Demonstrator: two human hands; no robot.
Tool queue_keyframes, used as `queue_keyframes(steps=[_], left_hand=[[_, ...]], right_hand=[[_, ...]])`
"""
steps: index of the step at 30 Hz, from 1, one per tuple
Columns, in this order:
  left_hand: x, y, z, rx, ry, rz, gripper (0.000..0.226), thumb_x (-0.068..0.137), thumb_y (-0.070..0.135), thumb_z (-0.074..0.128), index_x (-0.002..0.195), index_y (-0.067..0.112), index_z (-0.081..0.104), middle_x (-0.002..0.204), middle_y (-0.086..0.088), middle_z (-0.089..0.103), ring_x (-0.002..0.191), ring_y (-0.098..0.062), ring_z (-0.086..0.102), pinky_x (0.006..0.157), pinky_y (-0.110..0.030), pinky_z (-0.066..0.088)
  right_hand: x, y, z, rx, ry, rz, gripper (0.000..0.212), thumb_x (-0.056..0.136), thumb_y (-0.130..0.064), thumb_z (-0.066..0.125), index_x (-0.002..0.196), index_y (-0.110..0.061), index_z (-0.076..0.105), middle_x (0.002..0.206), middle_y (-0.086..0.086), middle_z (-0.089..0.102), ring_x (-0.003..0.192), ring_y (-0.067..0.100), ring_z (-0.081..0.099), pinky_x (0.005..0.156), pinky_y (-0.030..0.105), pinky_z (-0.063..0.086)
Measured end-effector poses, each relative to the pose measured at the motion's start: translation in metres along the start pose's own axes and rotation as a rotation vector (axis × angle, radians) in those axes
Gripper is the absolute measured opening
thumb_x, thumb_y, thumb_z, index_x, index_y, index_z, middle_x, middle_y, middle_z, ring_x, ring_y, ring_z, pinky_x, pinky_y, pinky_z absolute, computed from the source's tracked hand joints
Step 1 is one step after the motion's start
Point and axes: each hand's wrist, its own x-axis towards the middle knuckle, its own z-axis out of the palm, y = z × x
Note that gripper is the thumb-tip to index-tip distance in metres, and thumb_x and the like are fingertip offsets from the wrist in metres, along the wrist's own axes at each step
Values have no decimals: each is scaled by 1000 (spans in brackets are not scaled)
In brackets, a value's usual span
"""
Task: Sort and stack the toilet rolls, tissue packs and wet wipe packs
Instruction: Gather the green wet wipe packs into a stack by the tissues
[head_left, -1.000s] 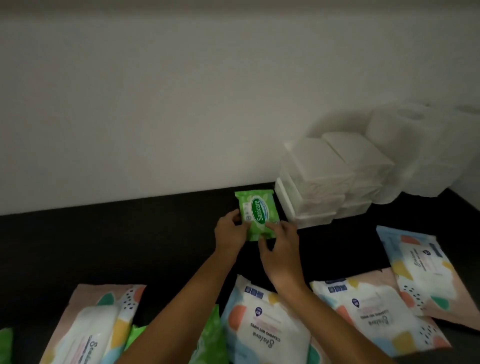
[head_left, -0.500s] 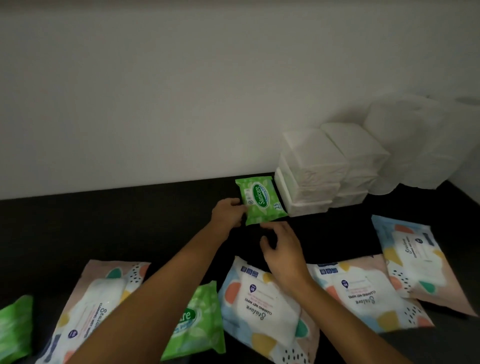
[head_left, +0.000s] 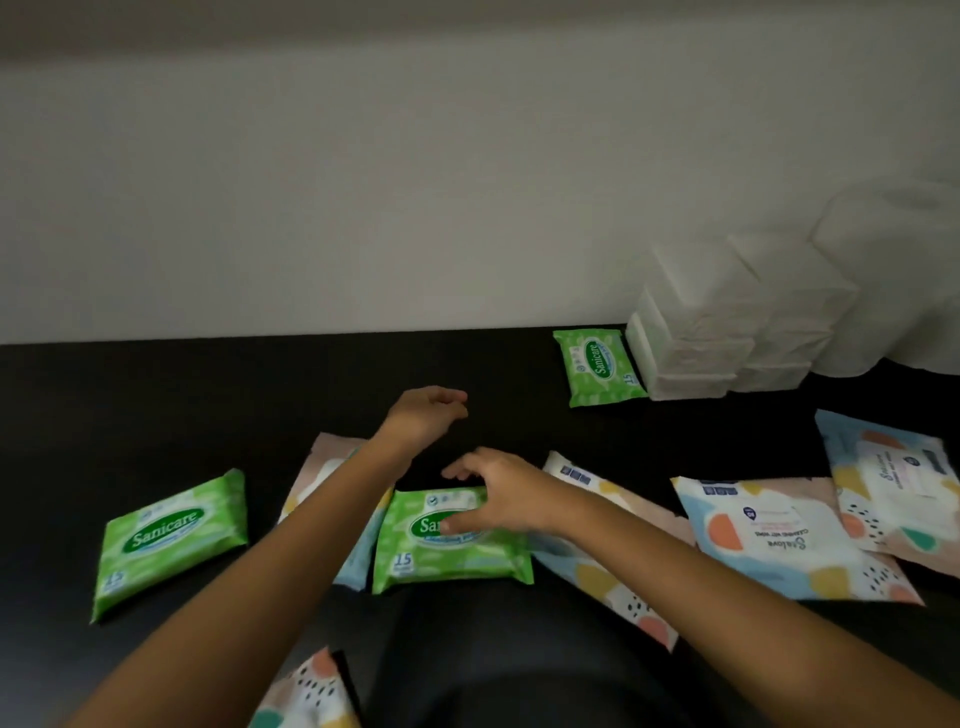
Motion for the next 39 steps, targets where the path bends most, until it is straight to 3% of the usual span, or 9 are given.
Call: queue_keyframes(steps=[6, 12, 19, 22, 26, 29, 32, 36, 39], left_hand=[[-29, -18, -24, 46, 52, -1, 34, 91, 20, 53, 125, 20, 56, 128, -1, 56, 112, -16, 54, 78, -21, 32], [-50, -39, -44, -22, 80, 11, 34, 90, 19, 54, 124, 18, 57, 126, -5, 57, 110, -15, 52, 93, -28, 41], [-60, -61, -56, -318, 185, -23, 44, 87, 25, 59, 129, 12, 50, 112, -5, 58, 94, -19, 57, 71, -24, 44], [-61, -56, -47, -468, 33, -114, 55, 83, 36, 64, 129, 12, 48, 121, -10, 56, 99, -23, 60, 73, -29, 51], [-56, -36, -17, -683, -279, -224, 35, 80, 28, 68, 109, 11, 61, 109, -16, 65, 91, -26, 68, 74, -34, 58], [-43, -23, 3, -812, -295, -198, 27, 84, 13, 64, 109, 5, 61, 91, -13, 71, 73, -22, 72, 61, -32, 60], [-24, -10, 18, -876, -282, -228, 14, 85, 7, 60, 99, 5, 61, 92, -14, 69, 79, -25, 68, 62, -35, 59], [3, 12, 37, -893, -285, -247, 7, 87, 12, 59, 91, 6, 60, 87, -13, 68, 77, -23, 65, 55, -32, 58], [20, 28, 56, -917, -296, -207, 9, 88, 12, 59, 86, 4, 63, 77, -11, 71, 77, -21, 65, 55, -26, 59]], right_hand=[[8, -14, 4, -374, -337, 107, 119, 59, -55, 77, 148, -25, 3, 153, 5, 16, 140, 26, 18, 111, 41, 24], [9, -15, 14, -537, -182, 1, 116, 62, -44, 78, 148, -23, 2, 145, 5, 30, 130, 23, 32, 100, 37, 37], [1, -7, 1, -123, 102, 72, 114, 58, -43, 81, 147, -22, 13, 147, 4, 31, 133, 21, 31, 105, 33, 32], [-3, -5, -11, 29, 295, 131, 114, 57, -43, 81, 147, -24, 14, 147, 5, 32, 134, 22, 31, 106, 36, 32], [-9, -1, -20, 25, 416, 170, 113, 58, -47, 79, 147, -25, 14, 146, 7, 35, 134, 24, 32, 104, 37, 34], [-16, 9, -23, 26, 473, 181, 111, 57, -53, 78, 146, -26, 16, 146, 6, 34, 135, 22, 30, 104, 37, 33], [-26, 26, -32, 245, 586, 195, 99, 62, -49, 78, 143, -27, 26, 143, 4, 38, 134, 19, 35, 107, 37, 37], [-38, 54, -50, 668, 639, 275, 61, 80, -29, 69, 134, -16, 44, 123, 3, 57, 99, 11, 58, 75, 19, 50], [-41, 73, -63, 1014, 625, 270, 41, 86, -9, 60, 125, 1, 52, 111, 15, 62, 80, 17, 62, 49, 18, 51]])
